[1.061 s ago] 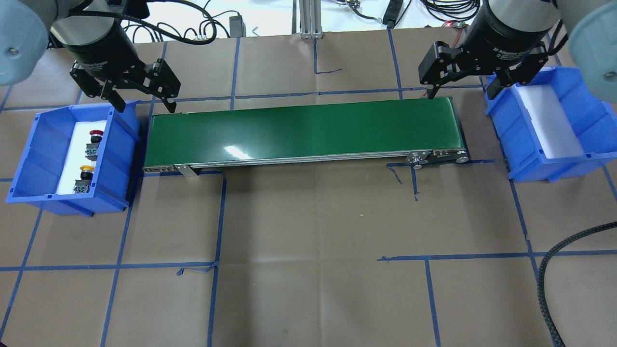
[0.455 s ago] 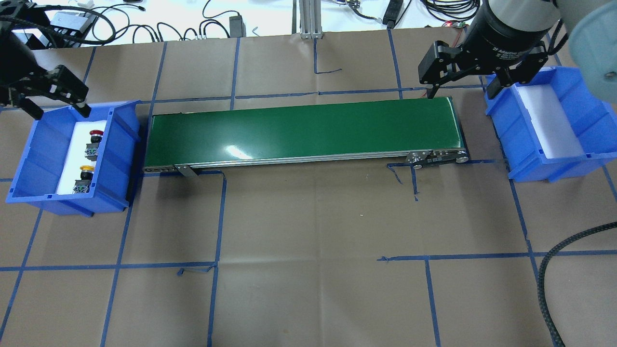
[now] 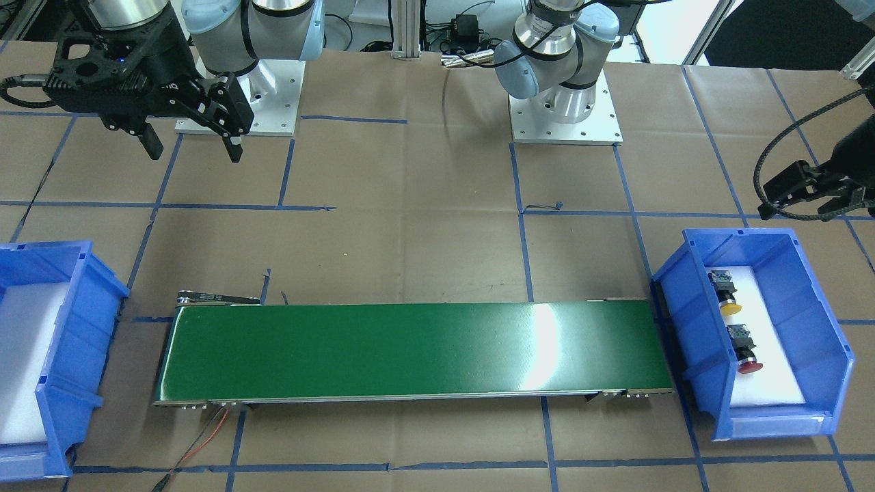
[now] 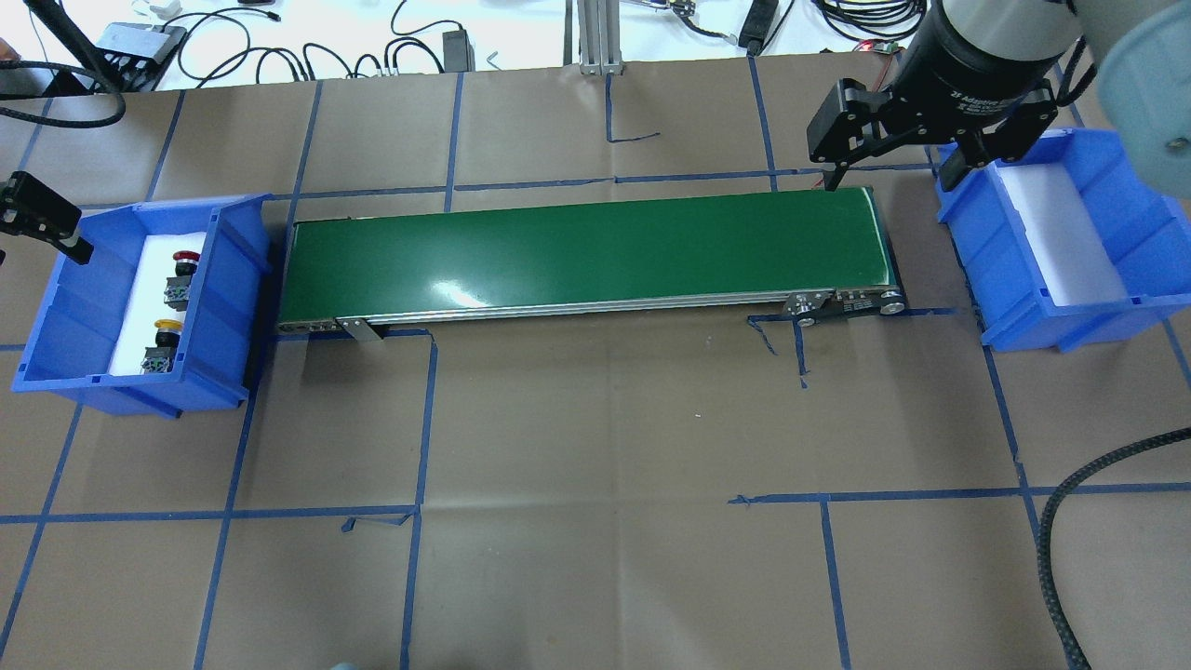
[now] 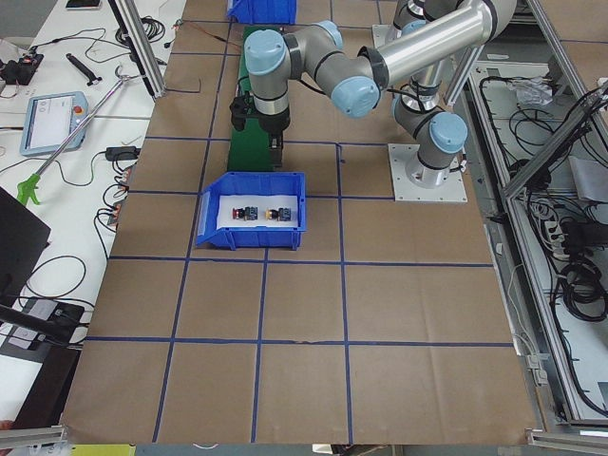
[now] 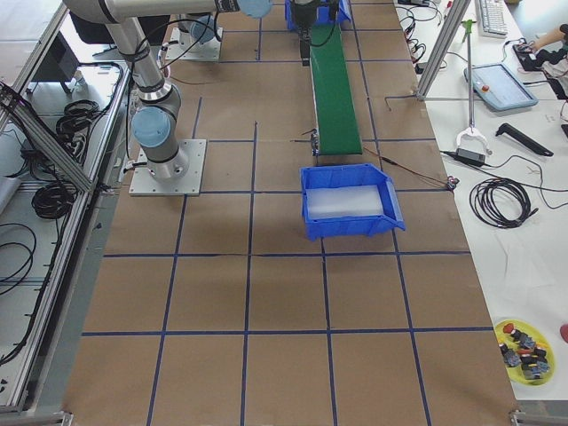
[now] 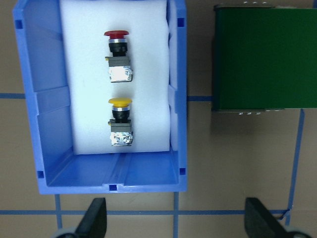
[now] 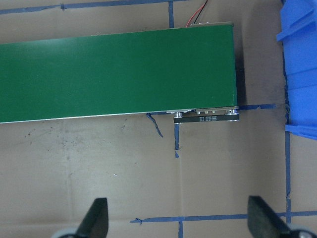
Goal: Transport two buttons from left to right
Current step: 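Move the left gripper down into the bin over the yellow button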
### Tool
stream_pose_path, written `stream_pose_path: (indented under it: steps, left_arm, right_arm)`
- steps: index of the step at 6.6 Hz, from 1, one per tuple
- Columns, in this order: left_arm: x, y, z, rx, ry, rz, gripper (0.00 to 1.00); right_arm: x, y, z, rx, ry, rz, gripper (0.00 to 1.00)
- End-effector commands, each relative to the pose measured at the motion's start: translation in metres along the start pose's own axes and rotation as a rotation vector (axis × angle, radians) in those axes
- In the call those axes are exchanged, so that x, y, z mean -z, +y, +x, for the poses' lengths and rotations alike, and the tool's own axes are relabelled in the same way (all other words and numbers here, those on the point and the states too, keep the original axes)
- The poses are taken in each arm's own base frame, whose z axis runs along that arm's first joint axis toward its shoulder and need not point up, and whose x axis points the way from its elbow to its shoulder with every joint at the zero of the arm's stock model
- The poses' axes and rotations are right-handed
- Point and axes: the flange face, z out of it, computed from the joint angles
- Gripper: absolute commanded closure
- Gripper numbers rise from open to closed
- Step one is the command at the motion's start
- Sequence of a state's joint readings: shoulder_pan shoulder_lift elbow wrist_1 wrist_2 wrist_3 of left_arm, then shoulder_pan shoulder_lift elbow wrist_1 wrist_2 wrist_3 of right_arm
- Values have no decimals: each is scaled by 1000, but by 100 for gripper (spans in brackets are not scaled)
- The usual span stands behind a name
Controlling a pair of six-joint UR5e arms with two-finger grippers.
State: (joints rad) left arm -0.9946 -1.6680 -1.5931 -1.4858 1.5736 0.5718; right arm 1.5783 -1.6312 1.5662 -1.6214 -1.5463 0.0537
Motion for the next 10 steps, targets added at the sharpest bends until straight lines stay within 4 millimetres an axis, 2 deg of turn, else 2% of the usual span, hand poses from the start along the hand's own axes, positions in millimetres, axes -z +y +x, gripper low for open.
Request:
stream_pose_path:
  steps: [1, 3, 5, 6, 10]
  left_arm:
    - [-39, 2, -6, -4, -24, 40, 3]
    - [-90, 8, -2, -3, -28, 78, 2]
    - [-133, -4, -10, -5, -20, 71, 2]
    - [-147, -10, -13, -5, -19, 73, 2]
    - [-180, -24, -23, -5, -27, 88, 2]
  right_arm:
    - [0, 0, 0, 0, 0, 1, 0]
    - [0, 0, 1, 0, 0, -1, 0]
    - [0, 0, 1, 0, 0, 1, 0]
    - [0, -1, 1, -1, 0, 0, 0]
    - [0, 0, 1, -1, 0, 1, 0]
